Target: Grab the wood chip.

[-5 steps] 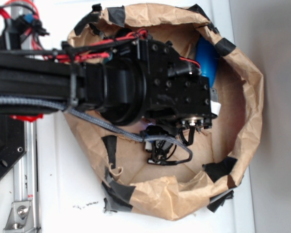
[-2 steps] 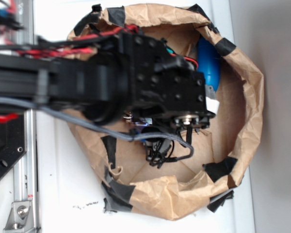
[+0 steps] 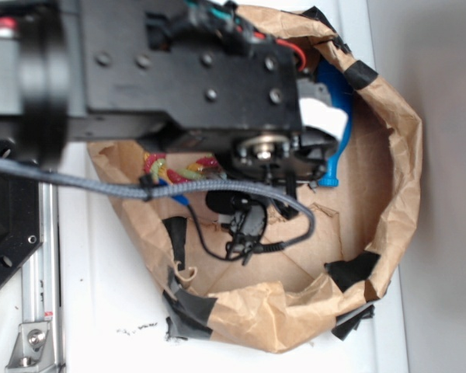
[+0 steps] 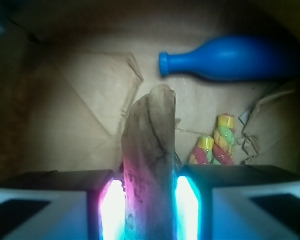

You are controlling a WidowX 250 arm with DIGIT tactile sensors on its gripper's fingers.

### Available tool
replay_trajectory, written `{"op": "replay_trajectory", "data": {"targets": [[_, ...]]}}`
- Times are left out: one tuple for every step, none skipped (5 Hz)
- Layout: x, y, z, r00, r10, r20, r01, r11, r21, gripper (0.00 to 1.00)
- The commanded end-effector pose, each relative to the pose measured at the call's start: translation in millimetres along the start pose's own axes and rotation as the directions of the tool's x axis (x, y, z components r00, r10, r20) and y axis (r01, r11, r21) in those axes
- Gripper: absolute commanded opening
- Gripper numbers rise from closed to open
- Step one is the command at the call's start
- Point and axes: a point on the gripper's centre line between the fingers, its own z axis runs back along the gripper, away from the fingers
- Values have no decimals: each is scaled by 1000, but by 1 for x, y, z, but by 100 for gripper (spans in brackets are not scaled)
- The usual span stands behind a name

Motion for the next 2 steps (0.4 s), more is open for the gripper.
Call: {"op": "replay_trajectory", "data": {"targets": [[4, -3, 48, 997, 77, -14, -77, 997, 0, 0], [5, -3, 41, 994, 97, -52, -97, 995, 7, 0]]}}
